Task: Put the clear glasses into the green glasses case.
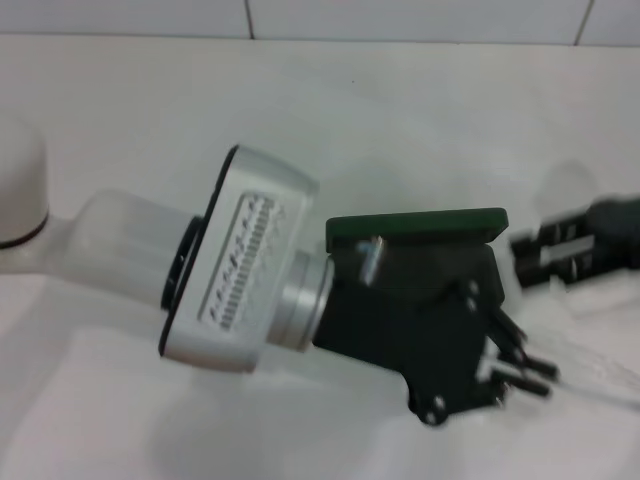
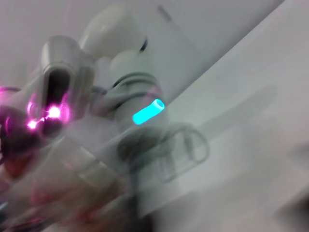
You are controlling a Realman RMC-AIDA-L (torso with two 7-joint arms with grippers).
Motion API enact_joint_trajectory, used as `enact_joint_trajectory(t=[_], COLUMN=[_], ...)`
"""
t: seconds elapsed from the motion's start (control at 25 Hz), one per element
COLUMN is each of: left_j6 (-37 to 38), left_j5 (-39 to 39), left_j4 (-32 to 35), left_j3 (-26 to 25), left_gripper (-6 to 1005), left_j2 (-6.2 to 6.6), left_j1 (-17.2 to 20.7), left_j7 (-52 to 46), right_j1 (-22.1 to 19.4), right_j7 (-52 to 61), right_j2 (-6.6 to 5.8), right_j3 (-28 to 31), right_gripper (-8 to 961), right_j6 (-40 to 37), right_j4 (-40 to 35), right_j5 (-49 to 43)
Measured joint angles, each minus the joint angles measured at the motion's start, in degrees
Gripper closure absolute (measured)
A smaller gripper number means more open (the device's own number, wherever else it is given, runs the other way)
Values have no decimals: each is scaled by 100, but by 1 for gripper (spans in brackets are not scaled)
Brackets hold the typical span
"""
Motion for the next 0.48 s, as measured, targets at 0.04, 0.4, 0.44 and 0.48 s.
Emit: enact_joint_trajectory(t=[0.04, 0.4, 0.44, 0.48], left_j6=[-43, -827, -847, -886], left_j5=[-6, -9, -43, -101], left_j4=[-72, -636, -670, -699], left_j3=[-25, -16, -22, -23], left_gripper=[942, 940, 937, 934], left_j2=[4, -29, -29, -29], left_j1=[-5, -29, -30, -29], left_j7=[4, 6, 9, 12], right_j1=[-64, -518, -518, -536], right_j7=[2, 3, 3, 3], right_j2=[13, 108, 108, 117], right_j3=[160, 427, 427, 428], right_gripper=[258, 366, 390, 415], right_j6=[41, 435, 435, 456], right_j4=[-140, -1279, -1279, -1305], right_j5=[-23, 177, 177, 216])
